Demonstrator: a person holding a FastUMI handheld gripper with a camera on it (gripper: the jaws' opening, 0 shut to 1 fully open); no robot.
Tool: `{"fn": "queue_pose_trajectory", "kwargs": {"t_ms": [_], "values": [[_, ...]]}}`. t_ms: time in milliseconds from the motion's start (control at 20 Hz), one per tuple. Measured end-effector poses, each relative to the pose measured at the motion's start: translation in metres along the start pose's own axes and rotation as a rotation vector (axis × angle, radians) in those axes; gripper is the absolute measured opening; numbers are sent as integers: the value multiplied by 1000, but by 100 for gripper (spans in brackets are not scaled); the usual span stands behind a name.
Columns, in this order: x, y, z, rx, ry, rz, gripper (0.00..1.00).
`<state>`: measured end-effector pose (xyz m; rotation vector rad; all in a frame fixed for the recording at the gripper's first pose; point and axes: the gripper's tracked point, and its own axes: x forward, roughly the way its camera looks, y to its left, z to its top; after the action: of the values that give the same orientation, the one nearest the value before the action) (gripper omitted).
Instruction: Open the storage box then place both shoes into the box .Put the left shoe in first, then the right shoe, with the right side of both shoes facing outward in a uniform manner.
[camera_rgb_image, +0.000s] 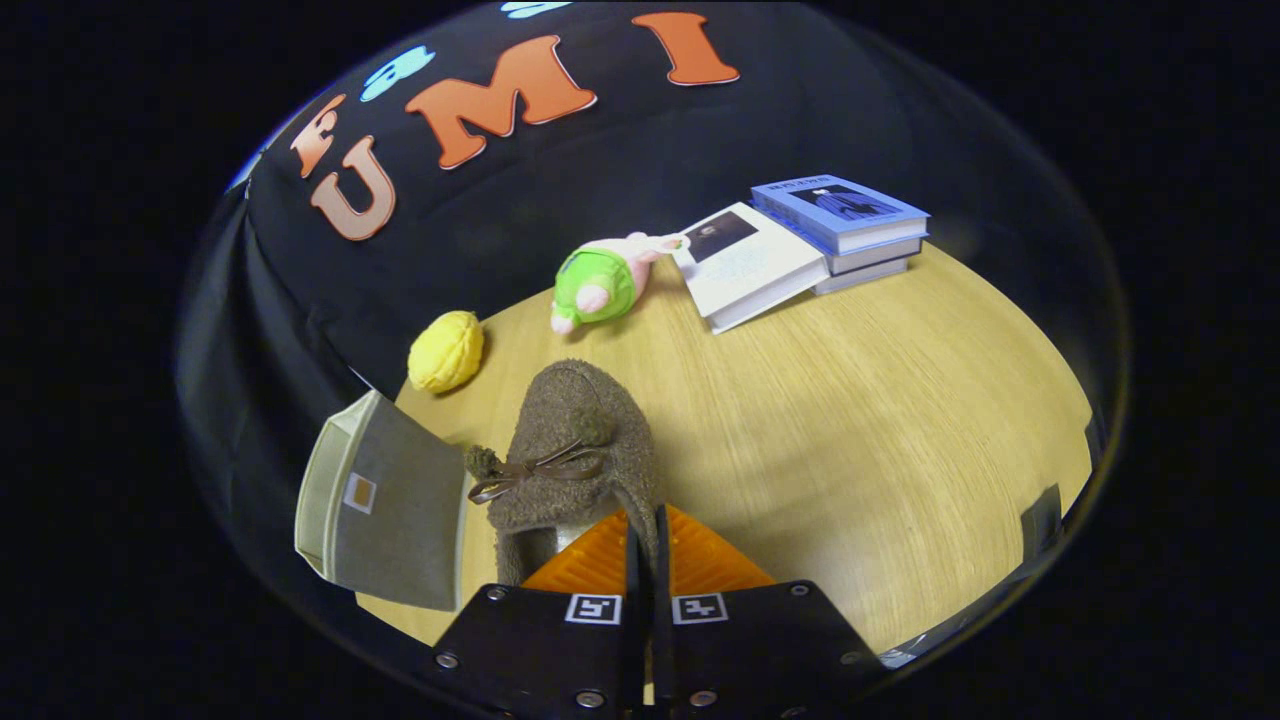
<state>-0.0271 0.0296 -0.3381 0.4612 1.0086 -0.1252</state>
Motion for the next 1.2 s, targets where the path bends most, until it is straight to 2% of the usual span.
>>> {"fn": "queue_pose_trajectory", "kwargs": {"t_ms": [300, 450, 750, 900, 1200], "values": [[-10, 98, 20, -34, -5, 107, 4], [-16, 160, 26, -44, 7, 191, 4], [-15, 252, 11, -75, 57, 293, 4], [-7, 286, -11, -40, 153, 344, 4], [23, 311, -36, -22, 221, 318, 4]]}}
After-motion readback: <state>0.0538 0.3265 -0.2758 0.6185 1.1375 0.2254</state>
